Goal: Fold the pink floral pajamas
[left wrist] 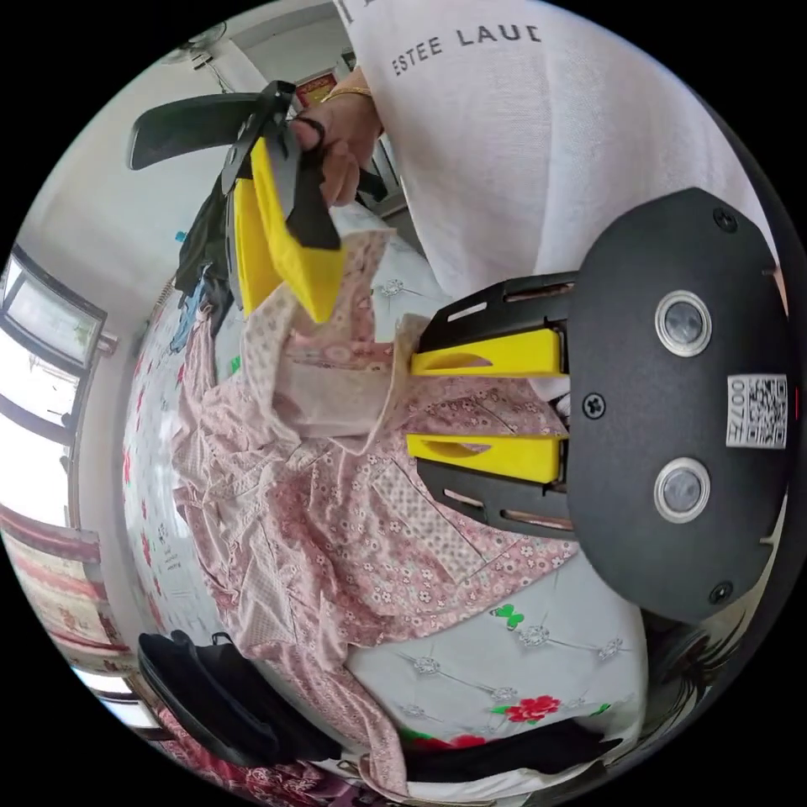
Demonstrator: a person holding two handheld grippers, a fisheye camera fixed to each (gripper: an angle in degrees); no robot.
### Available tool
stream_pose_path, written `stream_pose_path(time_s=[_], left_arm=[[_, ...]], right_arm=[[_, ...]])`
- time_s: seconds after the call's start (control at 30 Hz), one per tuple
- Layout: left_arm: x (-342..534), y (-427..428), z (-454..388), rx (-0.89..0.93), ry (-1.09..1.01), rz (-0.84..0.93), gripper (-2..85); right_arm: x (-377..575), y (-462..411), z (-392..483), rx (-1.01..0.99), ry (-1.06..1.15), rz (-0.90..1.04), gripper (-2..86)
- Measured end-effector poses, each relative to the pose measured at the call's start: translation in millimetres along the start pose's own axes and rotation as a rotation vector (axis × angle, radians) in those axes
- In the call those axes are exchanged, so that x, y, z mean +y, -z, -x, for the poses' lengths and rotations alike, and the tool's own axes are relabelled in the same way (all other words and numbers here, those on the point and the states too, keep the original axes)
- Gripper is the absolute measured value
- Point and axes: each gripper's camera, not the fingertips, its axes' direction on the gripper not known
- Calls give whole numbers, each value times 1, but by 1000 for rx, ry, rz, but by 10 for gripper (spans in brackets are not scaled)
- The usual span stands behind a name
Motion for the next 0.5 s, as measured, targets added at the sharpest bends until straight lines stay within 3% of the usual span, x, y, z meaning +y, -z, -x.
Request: stream_pose_path(time_s=[0.13,0.3,0.5], left_arm=[[-1,-8,24,96,171,2,102],[17,-6,38,94,270,2,97],[22,14,46,154,361,-64,83]], right_arm=[[29,-5,-34,-22,-140,11,83],[111,-1,-79,113,-368,31,90],[101,-44,-79,102,-313,103,101]])
